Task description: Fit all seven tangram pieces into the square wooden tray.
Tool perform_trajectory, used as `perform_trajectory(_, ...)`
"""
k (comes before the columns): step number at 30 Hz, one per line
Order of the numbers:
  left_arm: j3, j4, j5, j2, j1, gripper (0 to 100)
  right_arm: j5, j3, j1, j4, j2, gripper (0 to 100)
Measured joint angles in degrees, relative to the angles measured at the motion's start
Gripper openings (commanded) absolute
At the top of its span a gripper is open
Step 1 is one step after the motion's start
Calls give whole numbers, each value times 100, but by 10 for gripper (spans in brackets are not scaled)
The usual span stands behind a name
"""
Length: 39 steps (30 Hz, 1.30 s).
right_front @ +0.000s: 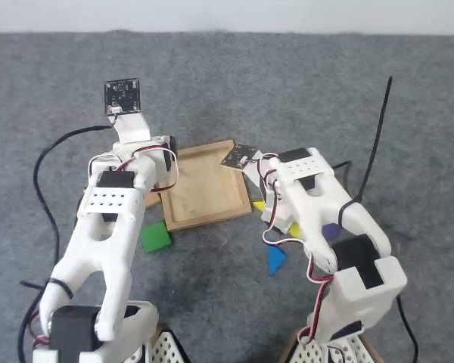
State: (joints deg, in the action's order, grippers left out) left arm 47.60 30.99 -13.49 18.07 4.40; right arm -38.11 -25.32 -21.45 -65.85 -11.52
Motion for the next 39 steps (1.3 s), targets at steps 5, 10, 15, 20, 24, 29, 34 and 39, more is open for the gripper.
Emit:
perform_trajectory(5, 0, 0, 0, 0, 0, 141, 0, 0, 0, 0, 0, 272)
perform_trajectory(10, 0, 0, 0, 0, 0, 141, 0, 0, 0, 0, 0, 180)
perform_trajectory(15, 0, 0, 0, 0, 0, 141, 9, 18, 9, 44, 0, 169)
perform_trajectory(20, 0, 0, 0, 0, 0, 141, 44, 35, 9, 53, 9, 169)
perform_trajectory(24, 0, 0, 0, 0, 0, 141, 44, 35, 9, 53, 9, 169)
perform_trajectory(29, 0, 0, 0, 0, 167, 141, 44, 35, 9, -97, 88, 167)
perform_trajectory(34, 18, 0, 0, 220, 695, 141, 44, 26, 0, -501, 703, 166)
perform_trajectory(39, 598, 0, 149, 905, 826, 141, 387, 18, -9, -782, 1415, 166)
